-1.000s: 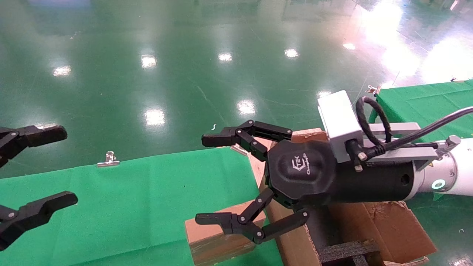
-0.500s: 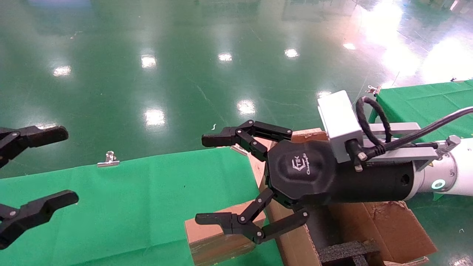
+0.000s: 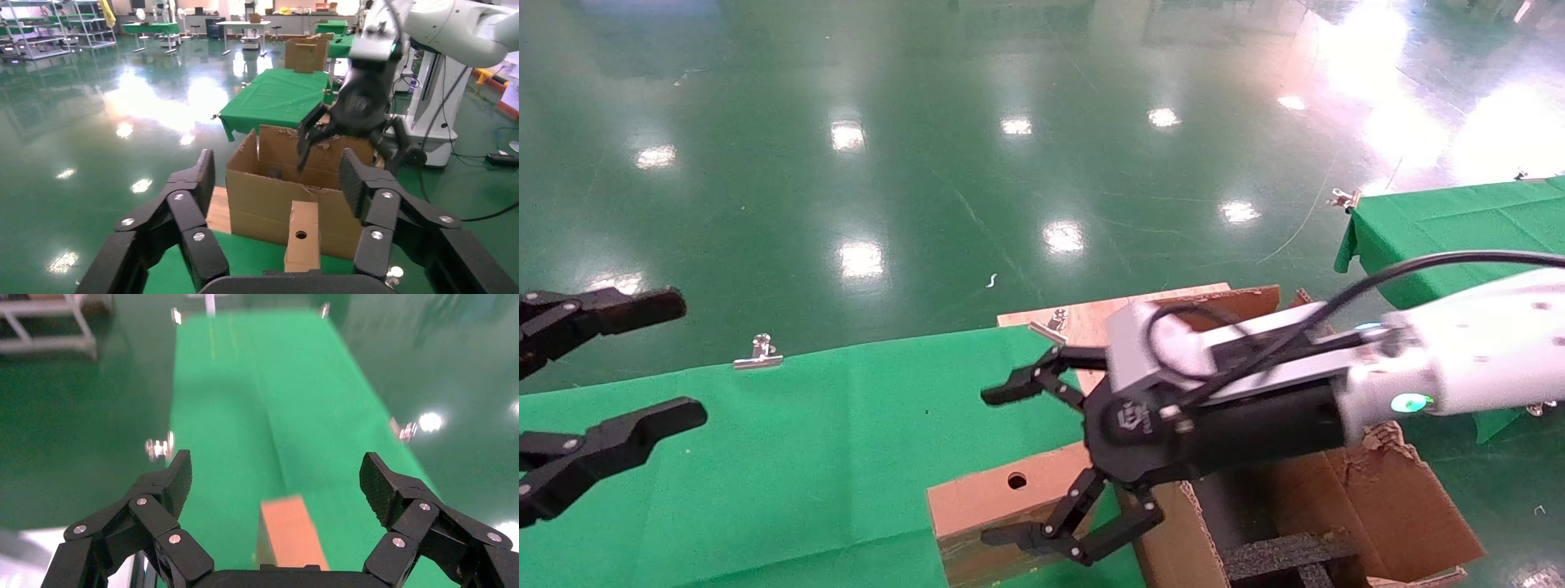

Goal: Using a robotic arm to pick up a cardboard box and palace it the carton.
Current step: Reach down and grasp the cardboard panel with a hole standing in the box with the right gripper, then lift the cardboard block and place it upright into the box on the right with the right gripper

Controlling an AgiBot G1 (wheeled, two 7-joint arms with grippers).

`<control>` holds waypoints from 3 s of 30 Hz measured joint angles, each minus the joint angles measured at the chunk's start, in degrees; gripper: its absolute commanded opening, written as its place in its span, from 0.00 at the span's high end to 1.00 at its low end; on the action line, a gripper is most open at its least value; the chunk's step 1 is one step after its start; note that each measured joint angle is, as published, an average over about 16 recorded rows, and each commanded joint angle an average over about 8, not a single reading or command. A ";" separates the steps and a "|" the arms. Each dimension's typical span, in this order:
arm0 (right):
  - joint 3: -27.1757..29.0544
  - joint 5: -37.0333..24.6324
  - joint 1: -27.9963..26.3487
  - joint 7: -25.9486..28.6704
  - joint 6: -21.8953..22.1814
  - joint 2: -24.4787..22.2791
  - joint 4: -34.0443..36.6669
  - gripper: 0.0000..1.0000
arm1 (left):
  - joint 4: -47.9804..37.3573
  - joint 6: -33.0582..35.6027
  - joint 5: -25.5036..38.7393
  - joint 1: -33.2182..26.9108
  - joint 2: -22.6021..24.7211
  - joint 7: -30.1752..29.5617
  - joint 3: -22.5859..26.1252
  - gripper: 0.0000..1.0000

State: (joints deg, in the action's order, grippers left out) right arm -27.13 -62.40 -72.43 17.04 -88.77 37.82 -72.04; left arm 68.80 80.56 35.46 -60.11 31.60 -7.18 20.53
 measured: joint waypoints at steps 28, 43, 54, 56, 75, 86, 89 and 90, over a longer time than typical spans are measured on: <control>-23.22 -26.77 -17.52 -6.93 -1.17 14.89 9.36 0.00 | 0.00 0.00 0.00 0.00 0.00 0.00 0.00 0.92; -28.34 -30.32 -20.53 -7.84 -0.94 17.16 9.69 1.00 | -0.02 -0.01 -0.01 0.01 -0.01 0.00 0.00 0.00; -28.13 -30.24 -20.40 -7.85 -0.97 17.06 9.62 1.00 | -0.02 -0.02 -0.02 0.02 -0.01 0.00 0.00 0.00; -28.07 -30.20 -20.35 -7.85 -0.99 17.03 9.61 1.00 | -0.02 -0.02 -0.02 0.02 -0.01 0.00 0.00 0.00; -27.70 -29.71 -20.18 -7.82 -0.94 16.80 9.61 1.00 | -0.02 -0.01 -0.02 0.01 -0.01 0.00 0.00 0.00; -26.30 -25.14 -24.07 -8.25 -1.26 14.41 11.33 1.00 | -0.02 -0.02 -0.02 0.02 -0.01 0.00 -0.01 0.00; -26.05 -22.94 -26.72 -8.25 -1.55 13.07 12.07 1.00 | -0.02 -0.02 -0.02 0.02 -0.01 0.00 -0.01 0.00; -26.05 -22.19 -27.74 -8.23 -1.67 12.58 12.31 1.00 | -0.02 -0.02 -0.02 0.02 -0.01 0.00 -0.01 0.00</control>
State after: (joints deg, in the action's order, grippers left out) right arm -53.18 -84.59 -100.17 8.81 -90.44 50.40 -59.73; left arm 68.78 80.54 35.44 -60.09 31.59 -7.18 20.52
